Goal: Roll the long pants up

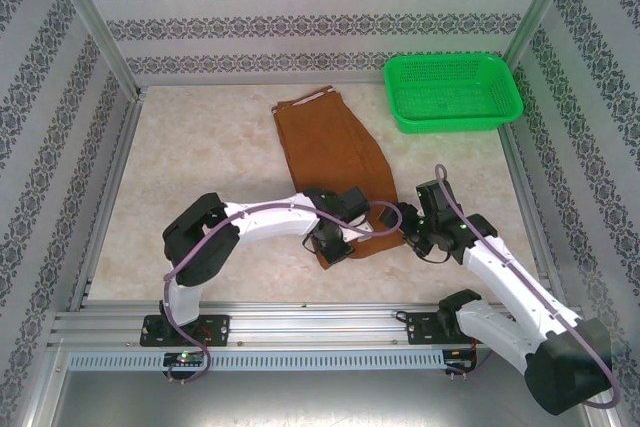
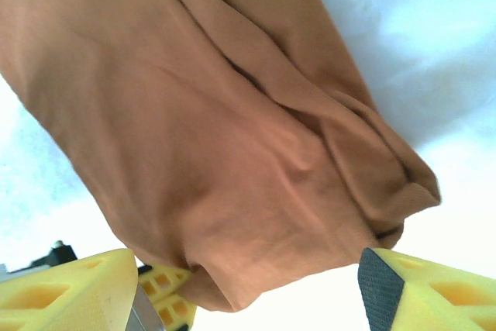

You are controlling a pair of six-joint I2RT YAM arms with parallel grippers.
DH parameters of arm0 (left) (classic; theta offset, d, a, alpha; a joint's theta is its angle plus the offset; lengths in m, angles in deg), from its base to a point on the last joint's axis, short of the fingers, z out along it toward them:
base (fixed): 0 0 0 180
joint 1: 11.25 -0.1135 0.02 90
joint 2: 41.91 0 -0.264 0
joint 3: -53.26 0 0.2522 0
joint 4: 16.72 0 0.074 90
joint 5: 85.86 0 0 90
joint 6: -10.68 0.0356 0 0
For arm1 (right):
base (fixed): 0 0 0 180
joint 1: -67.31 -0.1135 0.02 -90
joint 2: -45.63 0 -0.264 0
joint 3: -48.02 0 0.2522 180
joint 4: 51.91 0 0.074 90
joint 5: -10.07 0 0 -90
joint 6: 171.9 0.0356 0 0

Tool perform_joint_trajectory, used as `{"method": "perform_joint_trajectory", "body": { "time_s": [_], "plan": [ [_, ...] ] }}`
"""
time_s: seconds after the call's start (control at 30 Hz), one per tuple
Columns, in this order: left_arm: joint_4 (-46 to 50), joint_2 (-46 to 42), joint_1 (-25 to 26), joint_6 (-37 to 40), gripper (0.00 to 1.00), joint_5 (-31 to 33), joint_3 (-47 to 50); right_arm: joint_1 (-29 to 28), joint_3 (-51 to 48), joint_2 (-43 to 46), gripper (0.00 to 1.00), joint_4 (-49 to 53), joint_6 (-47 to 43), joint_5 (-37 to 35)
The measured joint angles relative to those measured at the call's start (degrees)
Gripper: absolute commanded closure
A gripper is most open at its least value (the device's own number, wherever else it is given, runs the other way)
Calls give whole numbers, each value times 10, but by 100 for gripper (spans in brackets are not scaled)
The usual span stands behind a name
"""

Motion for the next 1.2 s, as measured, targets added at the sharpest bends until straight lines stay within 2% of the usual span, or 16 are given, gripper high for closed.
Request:
{"method": "perform_joint_trajectory", "body": {
  "time_s": [0.2, 0.37, 0.53, 0.7, 0.83, 0.93, 0.97, 1.0, 1.03, 1.2],
  "plan": [
    [68, -3, -23, -23, 100, -106, -67, 0, 17, 22, 24, 21, -8, -5],
    [74, -11, -85, -61, 100, -224, -75, 0, 17, 52, 27, 40, -7, -9],
    [74, -11, -124, -98, 100, -305, -75, 4, 21, 79, 27, 47, -7, -18],
    [62, -11, -138, -134, 100, -364, -75, 3, 25, 38, 27, 29, -7, -10],
    [53, -11, -140, -147, 100, -386, -72, 3, 24, -11, 27, 3, -2, -1],
    [45, -11, -142, -152, 100, -397, -58, 3, 24, -48, 53, -19, 1, 4],
    [41, -11, -142, -154, 100, -401, -50, 4, 24, -61, 69, -24, 3, 6],
    [37, -11, -142, -155, 100, -404, -42, 4, 24, -74, 96, -30, 4, 9],
    [33, -11, -142, -157, 100, -406, -34, 4, 24, -85, 100, -36, 3, 14],
    [-4, -12, -143, -165, 100, -425, 10, 4, 37, -137, 100, -49, 2, 36]
  ]
}}
